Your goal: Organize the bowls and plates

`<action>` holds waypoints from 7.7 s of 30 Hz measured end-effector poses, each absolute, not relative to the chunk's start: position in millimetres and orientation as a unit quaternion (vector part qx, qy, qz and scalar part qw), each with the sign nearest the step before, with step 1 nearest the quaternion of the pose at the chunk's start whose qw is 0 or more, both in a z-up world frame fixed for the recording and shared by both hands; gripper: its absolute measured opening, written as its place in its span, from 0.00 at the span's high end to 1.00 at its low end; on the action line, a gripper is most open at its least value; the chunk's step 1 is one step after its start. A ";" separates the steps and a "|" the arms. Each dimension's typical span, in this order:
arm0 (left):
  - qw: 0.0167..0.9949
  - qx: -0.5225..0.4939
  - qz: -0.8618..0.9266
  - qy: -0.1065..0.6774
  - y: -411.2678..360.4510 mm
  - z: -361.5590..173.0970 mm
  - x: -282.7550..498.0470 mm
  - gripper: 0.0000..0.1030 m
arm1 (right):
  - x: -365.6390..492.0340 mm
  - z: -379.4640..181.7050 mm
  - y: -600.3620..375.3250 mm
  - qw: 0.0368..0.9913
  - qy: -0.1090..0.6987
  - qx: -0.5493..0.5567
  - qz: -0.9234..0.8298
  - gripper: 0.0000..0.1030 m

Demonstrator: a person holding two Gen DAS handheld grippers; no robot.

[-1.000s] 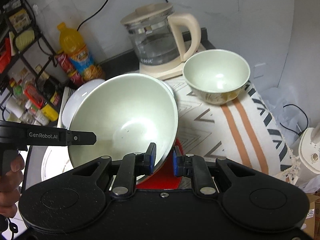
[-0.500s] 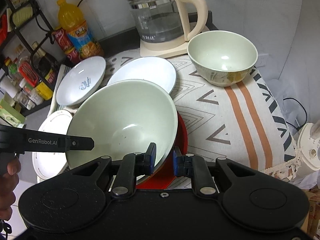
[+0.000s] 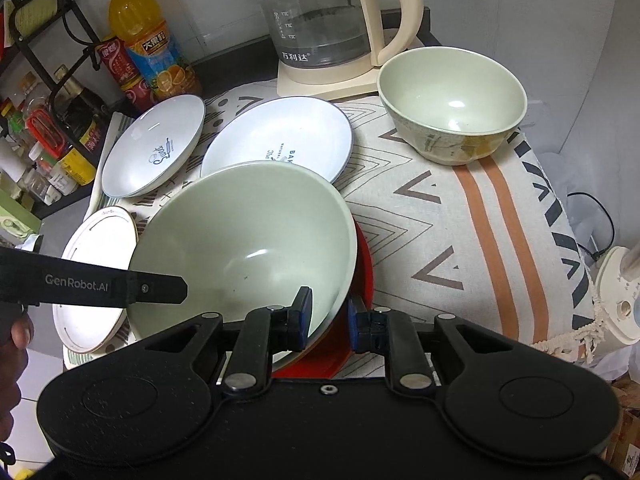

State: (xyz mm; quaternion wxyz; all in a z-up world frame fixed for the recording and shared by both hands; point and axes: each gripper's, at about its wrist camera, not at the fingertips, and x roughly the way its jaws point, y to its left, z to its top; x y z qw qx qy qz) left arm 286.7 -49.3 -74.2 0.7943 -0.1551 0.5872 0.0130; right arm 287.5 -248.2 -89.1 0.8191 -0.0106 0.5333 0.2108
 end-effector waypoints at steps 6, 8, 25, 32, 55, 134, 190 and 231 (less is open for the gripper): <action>0.807 -0.136 0.014 0.574 -49.1 -60.5 294.1 0.60 | 294.5 -86.2 -257.3 0.824 0.527 0.014 0.206 0.78; 0.812 -0.130 0.013 0.569 -48.5 -56.1 298.2 0.60 | 298.0 -84.2 -260.2 0.827 0.522 0.021 0.207 0.78; 0.844 -0.116 -0.016 0.524 -65.0 -41.6 370.4 0.48 | 345.2 -60.6 -305.1 0.871 0.461 0.088 0.147 0.54; 0.851 -0.109 -0.023 0.512 -82.0 -51.9 401.7 0.26 | 362.4 -70.8 -315.7 0.877 0.455 0.104 0.110 0.32; 0.848 -0.119 -0.049 0.514 -115.3 -109.4 470.5 0.23 | 415.5 -117.3 -341.2 0.878 0.454 0.148 0.025 0.23; 0.834 -0.172 -0.034 0.523 -56.2 -18.3 296.8 0.86 | 309.4 -35.3 -290.8 0.861 0.465 0.109 0.176 0.77; 0.819 -0.166 0.041 0.548 -52.5 -44.5 269.0 0.34 | 287.0 -69.2 -288.0 0.826 0.516 0.075 0.214 0.53; 0.823 -0.255 0.167 0.479 84.2 -25.0 174.9 0.00 | 267.4 -51.9 -180.8 0.829 0.456 0.000 0.324 0.01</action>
